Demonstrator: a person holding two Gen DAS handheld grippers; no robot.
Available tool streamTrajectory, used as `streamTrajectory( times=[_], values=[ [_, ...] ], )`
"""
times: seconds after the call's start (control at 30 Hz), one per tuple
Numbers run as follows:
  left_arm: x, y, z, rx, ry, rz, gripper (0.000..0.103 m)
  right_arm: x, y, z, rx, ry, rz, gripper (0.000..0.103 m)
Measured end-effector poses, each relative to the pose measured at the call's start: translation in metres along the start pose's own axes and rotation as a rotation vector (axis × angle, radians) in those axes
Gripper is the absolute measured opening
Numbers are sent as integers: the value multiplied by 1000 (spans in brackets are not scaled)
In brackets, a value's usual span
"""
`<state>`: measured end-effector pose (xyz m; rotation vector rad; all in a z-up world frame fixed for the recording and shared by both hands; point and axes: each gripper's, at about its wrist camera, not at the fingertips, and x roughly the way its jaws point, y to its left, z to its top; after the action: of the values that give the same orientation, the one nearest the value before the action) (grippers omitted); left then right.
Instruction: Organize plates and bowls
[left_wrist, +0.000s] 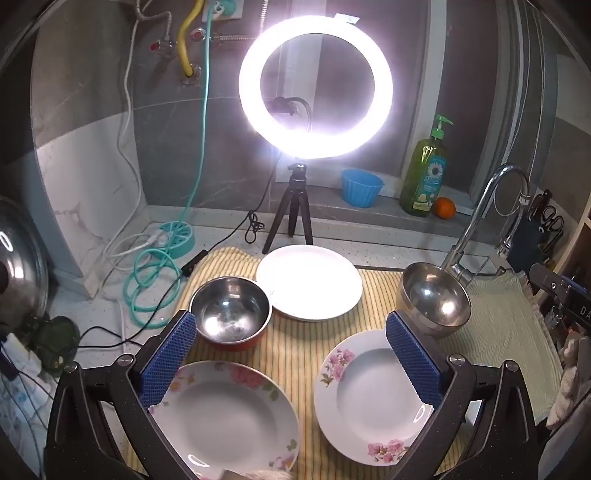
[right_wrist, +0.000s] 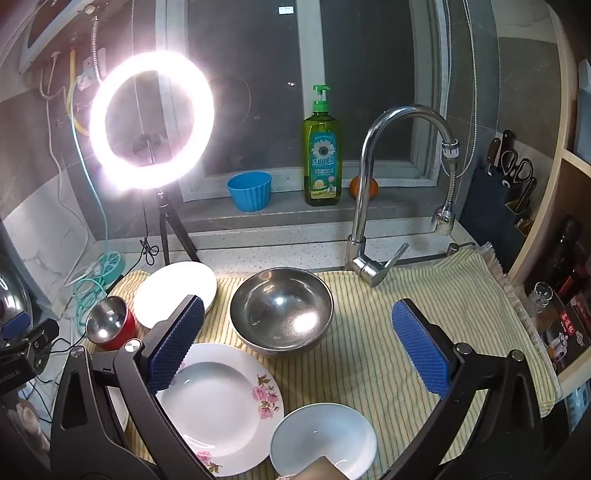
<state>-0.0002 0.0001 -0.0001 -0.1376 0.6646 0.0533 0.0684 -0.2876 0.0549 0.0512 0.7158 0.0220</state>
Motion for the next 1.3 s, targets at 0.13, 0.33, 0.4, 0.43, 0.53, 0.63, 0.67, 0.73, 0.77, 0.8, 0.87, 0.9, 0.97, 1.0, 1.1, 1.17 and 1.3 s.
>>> streamTrajectory(
  times=[0.13, 0.33, 0.4, 0.43, 0.53, 0.63, 0.67, 0.73, 0.77, 0.8, 0.87, 0.9, 0.97, 1.0, 1.1, 1.17, 1.3],
  values=[
    [-1, 1, 0, 4, 2, -9, 102, 0, 1, 0, -2, -2, 4, 103],
    [-1, -2, 0, 9, 4, -6, 102, 0, 4, 0, -12, -4, -8, 103],
    [-1, -1, 1, 6, 3, -9, 102, -2, 4, 0, -13, -7, -9, 103],
    [-1, 1, 2, 2, 4, -11, 102, -3, 4, 0, -14, -7, -8, 103],
    [-2, 3, 0, -5, 0, -15, 102, -1, 2, 2, -11, 2, -3, 103],
    [-3, 3, -1, -5, -1, -13, 102, -2, 0, 3, -13, 2, -3, 103],
    [-3, 3, -1, -6, -1, -12, 102, -2, -1, 3, -14, 1, -2, 103],
    [-3, 4, -2, -9, 1, -12, 102, -3, -1, 5, -14, 1, -4, 103],
    [-3, 4, -2, -9, 1, -11, 102, -3, -2, 6, -15, 0, -5, 103],
    [-3, 5, -3, -11, 1, -11, 102, -4, 2, 2, -17, -1, -5, 103],
    [-4, 5, -2, -12, 1, -11, 102, -4, 1, 3, -16, -3, -5, 103],
    [-4, 5, -2, -12, 1, -11, 102, -5, 3, 4, -17, -5, -6, 103],
    [-3, 5, -1, -11, 2, -11, 102, -6, 2, 4, -18, -8, -10, 103],
    [-3, 5, -1, -11, 2, -11, 102, -8, 7, 4, -25, -10, -12, 103],
    [-3, 4, -1, -10, 2, -10, 102, -8, 7, 5, -27, -11, -13, 103],
    [-4, 5, -1, -11, 2, -11, 102, -8, 6, 5, -27, -11, -13, 103],
    [-4, 6, -1, -11, -1, -11, 102, -8, 5, 6, -27, -12, -12, 103]
  ],
)
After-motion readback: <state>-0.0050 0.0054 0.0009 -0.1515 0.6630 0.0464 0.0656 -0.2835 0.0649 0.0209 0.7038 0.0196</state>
